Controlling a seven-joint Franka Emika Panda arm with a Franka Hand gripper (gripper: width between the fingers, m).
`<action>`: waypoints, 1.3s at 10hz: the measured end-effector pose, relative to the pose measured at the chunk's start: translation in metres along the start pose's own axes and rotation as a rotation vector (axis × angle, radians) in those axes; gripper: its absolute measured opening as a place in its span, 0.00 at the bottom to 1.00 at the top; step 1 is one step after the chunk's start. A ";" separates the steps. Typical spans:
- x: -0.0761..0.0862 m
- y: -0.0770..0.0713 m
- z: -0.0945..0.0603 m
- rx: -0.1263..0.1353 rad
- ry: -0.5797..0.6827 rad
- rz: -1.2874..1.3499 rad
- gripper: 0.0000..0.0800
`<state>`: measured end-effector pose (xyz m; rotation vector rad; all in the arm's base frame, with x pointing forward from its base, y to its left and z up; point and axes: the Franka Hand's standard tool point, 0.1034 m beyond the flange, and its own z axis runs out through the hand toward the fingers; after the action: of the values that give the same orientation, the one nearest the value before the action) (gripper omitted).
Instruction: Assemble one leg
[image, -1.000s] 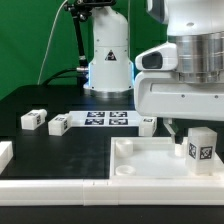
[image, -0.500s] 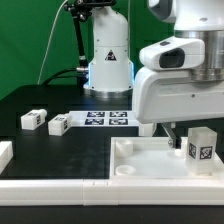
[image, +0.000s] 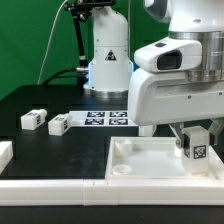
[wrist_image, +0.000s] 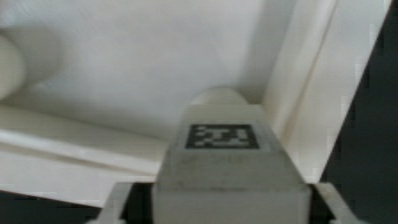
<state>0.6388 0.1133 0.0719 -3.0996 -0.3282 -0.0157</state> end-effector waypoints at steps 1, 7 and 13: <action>0.000 0.000 0.000 0.000 0.000 0.000 0.36; -0.003 -0.005 0.003 0.031 -0.007 0.437 0.36; -0.004 -0.007 0.004 0.065 -0.008 1.208 0.36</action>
Offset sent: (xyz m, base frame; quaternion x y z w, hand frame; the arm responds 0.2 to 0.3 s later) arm 0.0000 0.0000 0.0000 0.0000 0.0000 0.0799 0.9968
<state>0.6332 0.1192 0.0678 -2.6837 1.4610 0.0299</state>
